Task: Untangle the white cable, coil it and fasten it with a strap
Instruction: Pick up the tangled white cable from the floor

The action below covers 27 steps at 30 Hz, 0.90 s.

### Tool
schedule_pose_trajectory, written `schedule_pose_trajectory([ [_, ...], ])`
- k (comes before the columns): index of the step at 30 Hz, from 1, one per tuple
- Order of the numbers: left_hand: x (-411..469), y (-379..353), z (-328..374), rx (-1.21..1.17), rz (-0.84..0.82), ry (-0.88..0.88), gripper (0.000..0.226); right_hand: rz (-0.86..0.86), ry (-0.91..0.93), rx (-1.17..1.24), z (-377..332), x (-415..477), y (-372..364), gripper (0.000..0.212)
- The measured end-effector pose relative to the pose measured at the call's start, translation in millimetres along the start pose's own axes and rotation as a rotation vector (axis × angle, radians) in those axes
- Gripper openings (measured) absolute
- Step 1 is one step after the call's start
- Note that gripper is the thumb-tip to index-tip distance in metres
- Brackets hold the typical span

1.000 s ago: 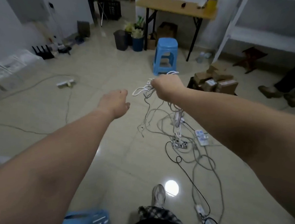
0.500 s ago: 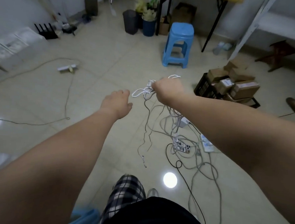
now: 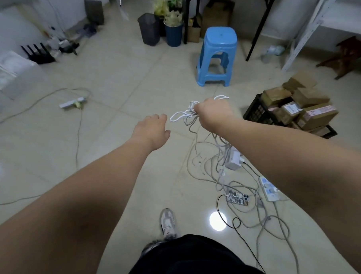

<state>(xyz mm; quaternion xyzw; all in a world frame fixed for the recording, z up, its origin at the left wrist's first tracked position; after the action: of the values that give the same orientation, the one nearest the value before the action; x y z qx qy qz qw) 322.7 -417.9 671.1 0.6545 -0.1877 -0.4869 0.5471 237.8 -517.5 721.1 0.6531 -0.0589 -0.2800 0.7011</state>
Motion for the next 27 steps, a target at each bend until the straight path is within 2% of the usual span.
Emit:
schedule_pose_trajectory([
  [9,127,69,-68,0.088,-0.004,-0.039,0.044,0.030,-0.107,0.070,44,143,35,0.026],
  [27,391,178,-110,0.068,-0.024,-0.042,0.042,-0.064,-0.046,0.076,118,406,83,0.029],
])
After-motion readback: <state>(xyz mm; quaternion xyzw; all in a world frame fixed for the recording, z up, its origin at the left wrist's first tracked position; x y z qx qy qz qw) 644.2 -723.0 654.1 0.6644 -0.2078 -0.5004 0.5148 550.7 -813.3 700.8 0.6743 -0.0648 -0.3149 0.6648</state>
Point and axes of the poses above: each hand's wrist, its own x-axis towards the middle knuckle, its own y-axis out of the back of the hand, z = x × y, the point moved 10 cm from there along x, towards the middle knuckle, and after that the axes turned 12 degrees about -z, right-handed, at the moved point
